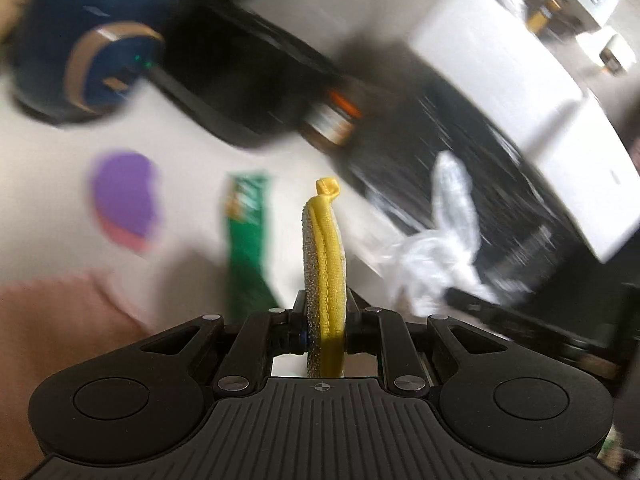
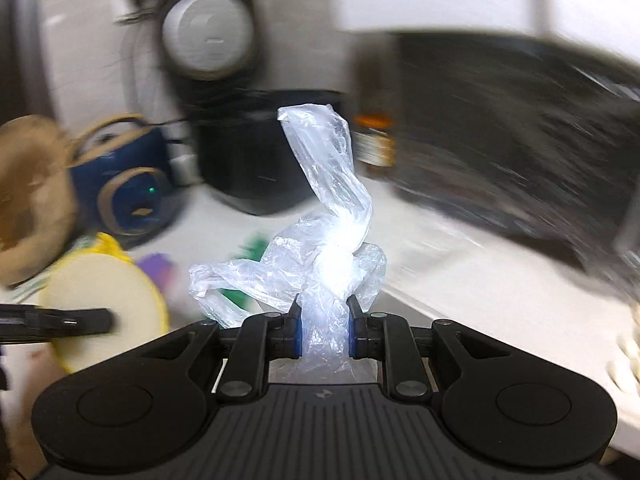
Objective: Collect trash
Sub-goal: 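Carry the sponge and bag over the green bin and open both tools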
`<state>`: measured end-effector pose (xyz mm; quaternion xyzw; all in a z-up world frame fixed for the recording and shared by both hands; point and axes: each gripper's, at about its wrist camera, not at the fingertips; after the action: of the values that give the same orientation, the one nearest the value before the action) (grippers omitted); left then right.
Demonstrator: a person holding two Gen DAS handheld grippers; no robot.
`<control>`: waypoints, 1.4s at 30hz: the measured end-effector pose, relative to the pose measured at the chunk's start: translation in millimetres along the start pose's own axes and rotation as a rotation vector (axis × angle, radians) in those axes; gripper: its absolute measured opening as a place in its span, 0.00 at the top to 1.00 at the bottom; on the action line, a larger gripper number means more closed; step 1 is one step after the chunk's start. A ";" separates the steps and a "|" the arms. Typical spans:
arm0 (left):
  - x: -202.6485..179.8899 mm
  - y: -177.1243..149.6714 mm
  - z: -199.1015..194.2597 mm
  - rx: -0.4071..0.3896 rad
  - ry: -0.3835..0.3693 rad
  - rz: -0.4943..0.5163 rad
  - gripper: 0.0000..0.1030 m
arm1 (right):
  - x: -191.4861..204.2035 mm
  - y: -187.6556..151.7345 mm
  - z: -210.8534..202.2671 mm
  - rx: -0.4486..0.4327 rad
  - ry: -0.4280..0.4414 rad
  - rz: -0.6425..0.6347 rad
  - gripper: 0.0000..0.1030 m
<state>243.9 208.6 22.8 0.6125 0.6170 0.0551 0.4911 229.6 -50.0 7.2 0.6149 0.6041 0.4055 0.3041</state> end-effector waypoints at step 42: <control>1.7 -235.9 166.0 0.431 0.329 -0.239 0.77 | -170.9 -224.7 31.5 0.518 0.008 0.126 0.82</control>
<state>190.5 63.9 -221.0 0.6086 0.7535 -0.0368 0.2460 155.4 -196.3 -224.8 0.7072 0.6493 0.2578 0.1084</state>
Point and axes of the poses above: each gripper's, at about its wrist camera, not at the fingertips, and z roughly the way its jaws point, x to its left, y to its top, and after that the axes turned 6 degrees about -x, right-handed
